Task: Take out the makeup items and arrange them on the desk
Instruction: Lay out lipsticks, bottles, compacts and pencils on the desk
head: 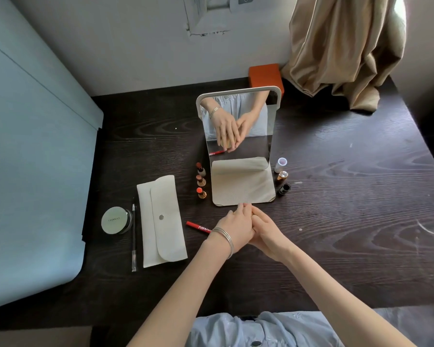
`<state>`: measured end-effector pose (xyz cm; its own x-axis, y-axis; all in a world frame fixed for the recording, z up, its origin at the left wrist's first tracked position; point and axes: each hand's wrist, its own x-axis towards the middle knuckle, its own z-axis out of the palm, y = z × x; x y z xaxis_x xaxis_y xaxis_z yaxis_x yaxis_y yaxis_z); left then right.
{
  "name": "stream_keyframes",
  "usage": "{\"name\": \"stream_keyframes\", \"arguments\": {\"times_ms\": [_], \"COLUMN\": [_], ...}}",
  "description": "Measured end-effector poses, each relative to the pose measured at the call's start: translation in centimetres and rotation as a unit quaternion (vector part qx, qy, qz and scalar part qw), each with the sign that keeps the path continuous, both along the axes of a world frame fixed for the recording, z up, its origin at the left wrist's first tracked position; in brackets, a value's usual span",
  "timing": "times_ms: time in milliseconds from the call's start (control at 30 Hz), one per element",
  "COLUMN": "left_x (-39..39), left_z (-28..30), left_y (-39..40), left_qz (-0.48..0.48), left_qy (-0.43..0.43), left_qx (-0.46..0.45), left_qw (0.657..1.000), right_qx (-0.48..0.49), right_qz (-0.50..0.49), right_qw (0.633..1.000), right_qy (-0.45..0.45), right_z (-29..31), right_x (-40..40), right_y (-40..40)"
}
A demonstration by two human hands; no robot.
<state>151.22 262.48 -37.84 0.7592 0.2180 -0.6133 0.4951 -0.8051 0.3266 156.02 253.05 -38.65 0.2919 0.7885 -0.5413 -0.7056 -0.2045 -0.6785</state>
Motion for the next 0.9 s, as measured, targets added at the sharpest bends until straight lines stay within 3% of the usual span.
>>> {"name": "stream_keyframes", "arguments": {"times_ms": [200, 600, 767, 833, 900], "left_x": [-0.1, -1.0, -0.7, -0.1, 0.1], "left_z": [0.0, 0.4, 0.6, 1.7, 2.4], "left_y": [0.0, -1.0, -0.1, 0.2, 0.2], "left_qz": [-0.06, -0.104, -0.085, -0.104, -0.102], "left_qy": [-0.023, -0.045, -0.226, -0.261, -0.283], "left_qx": [0.107, 0.188, 0.214, 0.225, 0.241], "left_qw": [0.992, 0.976, 0.947, 0.933, 0.922], "right_qx": [0.026, 0.032, 0.022, 0.046, 0.057], "right_qz": [-0.027, -0.105, -0.16, -0.196, -0.173], "right_qw": [0.999, 0.992, 0.985, 0.976, 0.98], "right_qy": [0.027, 0.068, 0.056, 0.079, 0.077], "right_z": [0.4, 0.2, -0.5, -0.8, -0.4], "right_x": [0.3, -0.3, -0.9, -1.0, -0.4], "right_y": [0.4, 0.5, 0.5, 0.2, 0.1]}}
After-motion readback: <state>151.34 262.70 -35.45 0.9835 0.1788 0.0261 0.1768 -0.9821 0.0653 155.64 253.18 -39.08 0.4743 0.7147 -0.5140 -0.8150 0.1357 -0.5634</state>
